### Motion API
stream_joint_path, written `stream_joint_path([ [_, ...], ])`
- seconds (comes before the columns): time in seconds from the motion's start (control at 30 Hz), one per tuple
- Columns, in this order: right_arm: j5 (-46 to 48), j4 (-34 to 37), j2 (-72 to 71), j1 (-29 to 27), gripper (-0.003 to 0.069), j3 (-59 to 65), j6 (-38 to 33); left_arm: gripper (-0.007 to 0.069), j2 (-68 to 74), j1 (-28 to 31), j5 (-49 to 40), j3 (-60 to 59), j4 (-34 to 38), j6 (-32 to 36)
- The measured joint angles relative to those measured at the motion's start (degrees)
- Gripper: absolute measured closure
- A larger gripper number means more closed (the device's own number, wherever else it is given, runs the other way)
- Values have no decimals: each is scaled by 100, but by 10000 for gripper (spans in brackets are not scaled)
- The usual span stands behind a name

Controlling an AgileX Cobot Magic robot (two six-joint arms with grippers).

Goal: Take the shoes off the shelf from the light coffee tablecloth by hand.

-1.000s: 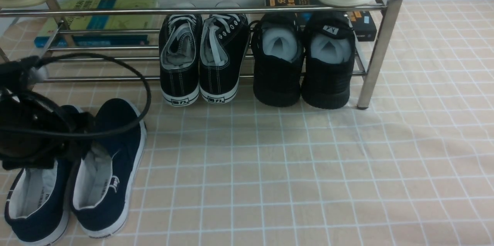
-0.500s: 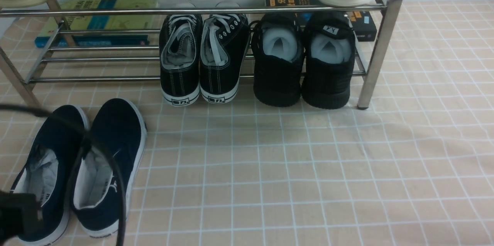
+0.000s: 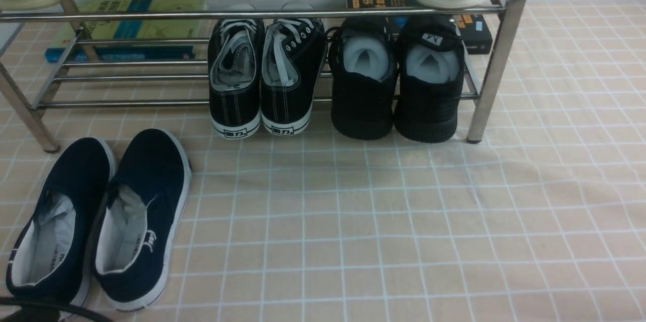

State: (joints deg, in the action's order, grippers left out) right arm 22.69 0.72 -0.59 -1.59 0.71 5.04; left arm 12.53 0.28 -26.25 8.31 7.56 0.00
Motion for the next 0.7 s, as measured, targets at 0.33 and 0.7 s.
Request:
stream_joint_path([
  [0.33,0,0,0,0,419,0,0,622,-174,0,195,-166,-491,0],
  [0.7,0,0,0,0,419,0,0,610,-1278,0,470,-923,-1399,-595],
])
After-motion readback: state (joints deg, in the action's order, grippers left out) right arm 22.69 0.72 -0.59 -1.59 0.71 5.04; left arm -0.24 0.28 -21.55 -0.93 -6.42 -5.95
